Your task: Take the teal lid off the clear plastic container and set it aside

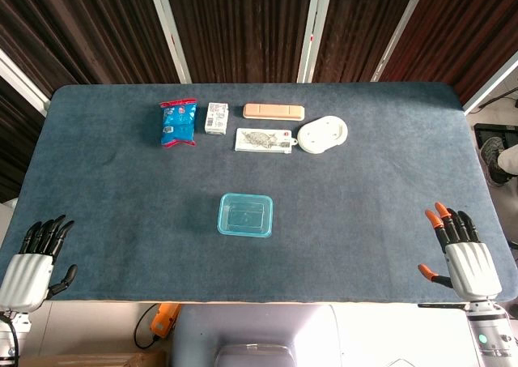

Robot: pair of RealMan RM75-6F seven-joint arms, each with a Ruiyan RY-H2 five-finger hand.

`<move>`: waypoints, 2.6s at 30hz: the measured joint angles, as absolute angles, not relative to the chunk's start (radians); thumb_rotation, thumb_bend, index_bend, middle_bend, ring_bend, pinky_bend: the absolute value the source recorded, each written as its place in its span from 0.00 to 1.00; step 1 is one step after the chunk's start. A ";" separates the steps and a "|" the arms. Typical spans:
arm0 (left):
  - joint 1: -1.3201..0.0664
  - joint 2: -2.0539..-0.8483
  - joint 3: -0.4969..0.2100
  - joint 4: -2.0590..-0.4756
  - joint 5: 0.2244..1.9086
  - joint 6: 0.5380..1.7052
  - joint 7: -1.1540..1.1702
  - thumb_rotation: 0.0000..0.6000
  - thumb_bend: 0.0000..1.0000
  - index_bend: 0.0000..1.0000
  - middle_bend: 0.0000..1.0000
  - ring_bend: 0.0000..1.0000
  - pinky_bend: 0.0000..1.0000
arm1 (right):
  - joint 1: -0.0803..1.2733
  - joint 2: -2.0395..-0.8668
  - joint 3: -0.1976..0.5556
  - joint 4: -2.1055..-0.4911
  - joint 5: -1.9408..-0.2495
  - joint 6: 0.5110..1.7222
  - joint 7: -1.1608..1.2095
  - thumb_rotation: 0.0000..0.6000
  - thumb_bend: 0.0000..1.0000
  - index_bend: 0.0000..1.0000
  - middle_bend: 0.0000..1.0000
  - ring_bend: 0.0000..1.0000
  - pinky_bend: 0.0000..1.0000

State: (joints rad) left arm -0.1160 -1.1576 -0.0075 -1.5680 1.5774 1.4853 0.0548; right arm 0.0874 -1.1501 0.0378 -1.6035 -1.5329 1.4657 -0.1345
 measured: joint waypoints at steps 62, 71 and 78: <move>-0.884 -1.681 -0.227 -1.320 1.130 0.711 0.175 1.00 0.28 0.00 0.00 0.00 0.00 | 0.077 -1.060 0.017 -1.621 -1.562 1.464 0.037 1.00 0.21 0.00 0.00 0.00 0.00; -0.915 -1.693 -0.222 -1.293 1.080 0.698 0.207 1.00 0.28 0.00 0.00 0.00 0.00 | 0.077 -1.056 0.013 -1.624 -1.566 1.461 0.037 1.00 0.21 0.00 0.00 0.00 0.00; -0.933 -1.699 -0.212 -1.276 1.048 0.698 0.239 1.00 0.28 0.00 0.00 0.00 0.00 | 0.080 -1.059 0.010 -1.626 -1.572 1.455 0.027 1.00 0.21 0.00 0.00 0.00 0.00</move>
